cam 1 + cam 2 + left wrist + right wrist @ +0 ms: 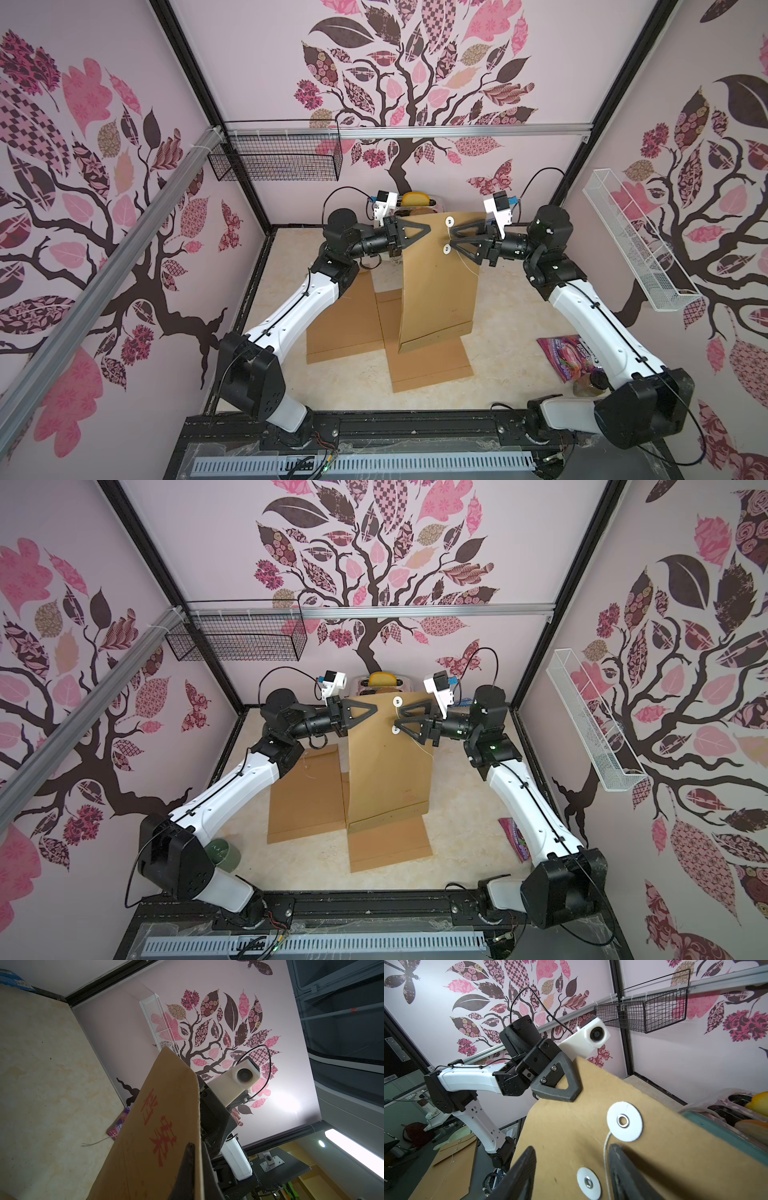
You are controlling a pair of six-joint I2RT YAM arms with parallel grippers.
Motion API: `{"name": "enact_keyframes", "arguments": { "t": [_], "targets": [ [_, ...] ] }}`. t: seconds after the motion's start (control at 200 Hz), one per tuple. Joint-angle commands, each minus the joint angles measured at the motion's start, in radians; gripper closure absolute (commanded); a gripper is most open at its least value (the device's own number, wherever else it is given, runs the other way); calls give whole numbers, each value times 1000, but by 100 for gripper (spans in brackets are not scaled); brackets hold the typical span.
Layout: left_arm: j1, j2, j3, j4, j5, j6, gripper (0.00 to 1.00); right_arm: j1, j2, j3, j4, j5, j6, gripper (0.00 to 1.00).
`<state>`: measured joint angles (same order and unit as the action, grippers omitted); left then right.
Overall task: Close the mouth of the file bag
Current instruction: Close the file bag.
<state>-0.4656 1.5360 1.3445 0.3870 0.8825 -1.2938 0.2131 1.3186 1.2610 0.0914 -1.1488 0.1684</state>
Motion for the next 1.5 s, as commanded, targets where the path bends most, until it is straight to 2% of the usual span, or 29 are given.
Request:
{"name": "enact_keyframes", "arguments": {
  "t": [0.0,0.08,0.17,0.235,0.39,0.58,0.765,0.99,1.105,1.23,1.495],
  "targets": [
    [-4,-17,21,26,-5,7,100,9,-1,16,22,-22,36,42],
    [-4,-19,22,24,-4,7,100,9,-14,-1,2,-7,8,43],
    [-4,-24,23,24,-1,7,100,9,-36,7,-145,22,-122,42],
    [-4,-34,20,23,3,10,100,5,-41,-5,-152,31,-148,42],
    [-4,-55,16,17,4,13,100,2,5,38,-192,-2,-129,43],
    [-4,-61,14,-7,3,25,100,16,48,55,-68,-94,27,46],
    [-4,-50,5,7,-2,20,100,34,34,67,-67,-139,12,46],
    [-4,-40,2,12,-4,22,100,34,44,80,-60,-186,63,47],
    [-2,-40,-5,13,-5,22,100,34,34,79,-108,-192,17,47],
    [-2,-48,2,15,-8,22,100,34,56,91,-239,-202,-52,46],
    [-1,-54,24,-7,-13,27,100,34,49,2,-126,-206,51,47]
  ]
}}
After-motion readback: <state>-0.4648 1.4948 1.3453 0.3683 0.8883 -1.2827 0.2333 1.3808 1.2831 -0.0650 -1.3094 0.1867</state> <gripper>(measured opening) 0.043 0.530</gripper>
